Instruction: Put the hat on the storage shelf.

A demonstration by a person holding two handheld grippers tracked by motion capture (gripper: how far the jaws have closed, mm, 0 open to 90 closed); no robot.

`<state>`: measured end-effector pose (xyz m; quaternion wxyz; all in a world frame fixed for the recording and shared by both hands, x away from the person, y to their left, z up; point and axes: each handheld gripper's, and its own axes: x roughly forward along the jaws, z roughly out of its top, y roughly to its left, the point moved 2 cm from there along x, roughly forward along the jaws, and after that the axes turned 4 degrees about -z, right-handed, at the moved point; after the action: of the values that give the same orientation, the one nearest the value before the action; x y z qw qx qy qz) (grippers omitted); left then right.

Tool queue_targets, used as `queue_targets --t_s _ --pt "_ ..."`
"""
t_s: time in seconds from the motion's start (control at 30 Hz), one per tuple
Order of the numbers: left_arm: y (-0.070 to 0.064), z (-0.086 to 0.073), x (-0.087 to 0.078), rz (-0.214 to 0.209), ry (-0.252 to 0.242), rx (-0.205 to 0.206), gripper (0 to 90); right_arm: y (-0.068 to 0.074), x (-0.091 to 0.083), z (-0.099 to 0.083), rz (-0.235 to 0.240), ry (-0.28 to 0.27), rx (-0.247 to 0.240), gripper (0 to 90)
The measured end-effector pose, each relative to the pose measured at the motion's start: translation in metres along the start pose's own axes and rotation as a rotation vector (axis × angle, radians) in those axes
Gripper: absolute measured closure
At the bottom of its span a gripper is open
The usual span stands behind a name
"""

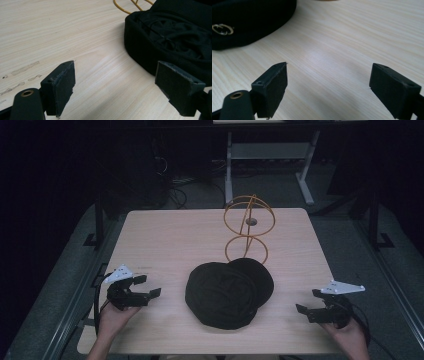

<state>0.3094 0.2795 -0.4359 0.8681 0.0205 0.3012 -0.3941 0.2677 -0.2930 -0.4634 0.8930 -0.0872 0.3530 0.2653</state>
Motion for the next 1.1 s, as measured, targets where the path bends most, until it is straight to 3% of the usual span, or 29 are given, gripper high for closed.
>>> queue_targets --t_s 0.23,0.4,0.53,0.77,1.03,1.1 --pt "-0.003 -0.001 0.003 -0.016 0.014 0.006 16.2 0.008 0.003 0.003 0.023 -0.005 -0.022 14.7" --pt "0.002 -0.003 0.003 -0.01 0.016 0.009 16.2 0.016 -0.001 0.011 0.033 -0.037 -0.043 14.7" --pt "0.004 -0.004 0.003 0.012 0.011 0.019 16.4 0.026 0.0 0.018 0.034 -0.04 -0.094 15.0" --pt "0.005 -0.005 0.003 0.02 0.016 0.015 16.5 0.039 0.002 0.026 0.053 -0.037 -0.14 16.6" --pt "0.006 -0.005 0.002 0.021 0.002 0.01 16.5 0.057 0.0 0.041 0.095 -0.054 -0.192 19.2" --pt "0.007 -0.004 0.001 0.021 -0.004 0.001 16.5 0.068 0.0 0.051 0.121 -0.071 -0.221 20.5"
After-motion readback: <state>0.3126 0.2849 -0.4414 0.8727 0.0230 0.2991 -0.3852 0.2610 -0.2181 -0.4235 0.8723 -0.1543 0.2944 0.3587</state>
